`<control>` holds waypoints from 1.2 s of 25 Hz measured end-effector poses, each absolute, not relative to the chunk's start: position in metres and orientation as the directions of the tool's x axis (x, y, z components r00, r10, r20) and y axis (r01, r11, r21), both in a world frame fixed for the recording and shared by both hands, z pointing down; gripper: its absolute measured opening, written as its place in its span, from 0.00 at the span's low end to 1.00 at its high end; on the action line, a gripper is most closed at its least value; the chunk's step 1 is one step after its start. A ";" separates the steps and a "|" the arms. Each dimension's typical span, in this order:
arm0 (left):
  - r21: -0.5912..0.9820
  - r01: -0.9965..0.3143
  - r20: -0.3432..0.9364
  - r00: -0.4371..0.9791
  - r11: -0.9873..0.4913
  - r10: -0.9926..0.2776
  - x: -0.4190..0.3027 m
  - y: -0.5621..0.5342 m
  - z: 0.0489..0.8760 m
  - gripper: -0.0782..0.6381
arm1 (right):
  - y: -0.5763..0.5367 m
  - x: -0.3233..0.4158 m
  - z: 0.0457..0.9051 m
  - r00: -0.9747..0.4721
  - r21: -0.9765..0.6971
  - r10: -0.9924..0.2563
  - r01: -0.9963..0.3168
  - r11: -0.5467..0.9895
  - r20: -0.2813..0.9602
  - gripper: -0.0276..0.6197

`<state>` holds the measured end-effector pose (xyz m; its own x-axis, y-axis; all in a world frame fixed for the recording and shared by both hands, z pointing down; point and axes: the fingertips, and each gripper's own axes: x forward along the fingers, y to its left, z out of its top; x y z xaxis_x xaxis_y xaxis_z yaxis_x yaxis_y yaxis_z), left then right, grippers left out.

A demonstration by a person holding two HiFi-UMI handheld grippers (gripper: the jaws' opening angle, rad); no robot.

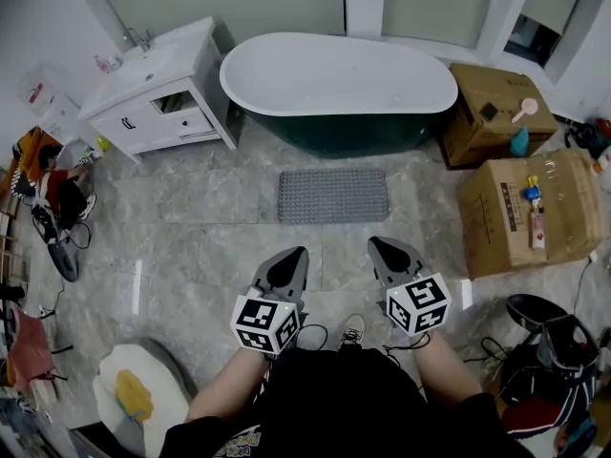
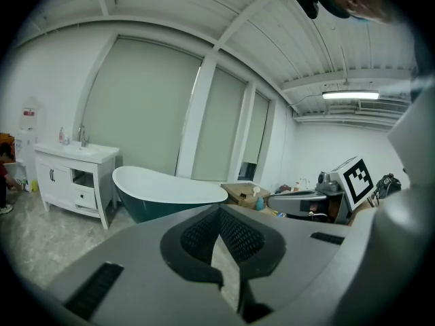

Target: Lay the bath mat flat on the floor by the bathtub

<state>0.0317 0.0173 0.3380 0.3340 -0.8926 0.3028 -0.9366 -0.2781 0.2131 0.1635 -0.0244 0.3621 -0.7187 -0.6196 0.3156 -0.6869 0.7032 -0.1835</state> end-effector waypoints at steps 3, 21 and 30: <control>0.213 -0.930 0.299 0.354 -0.300 -0.886 0.009 0.023 0.333 0.13 | -0.017 0.141 0.358 -0.702 -0.181 -0.636 -0.704 0.686 0.321 0.07; 0.243 -0.877 0.263 0.472 -0.415 -0.842 -0.087 0.056 0.336 0.13 | 0.041 0.052 0.345 -0.591 -0.123 -0.742 -0.801 0.586 0.316 0.07; 0.242 -0.866 0.254 0.493 -0.439 -0.832 -0.103 0.067 0.334 0.13 | 0.056 0.040 0.344 -0.565 -0.114 -0.762 -0.820 0.561 0.318 0.07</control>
<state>-0.1033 0.0665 0.3343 0.4927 -0.8325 0.2535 -0.8655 -0.4386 0.2418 0.0396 0.0556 0.3442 -0.5646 -0.7615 0.3182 -0.8202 0.5606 -0.1136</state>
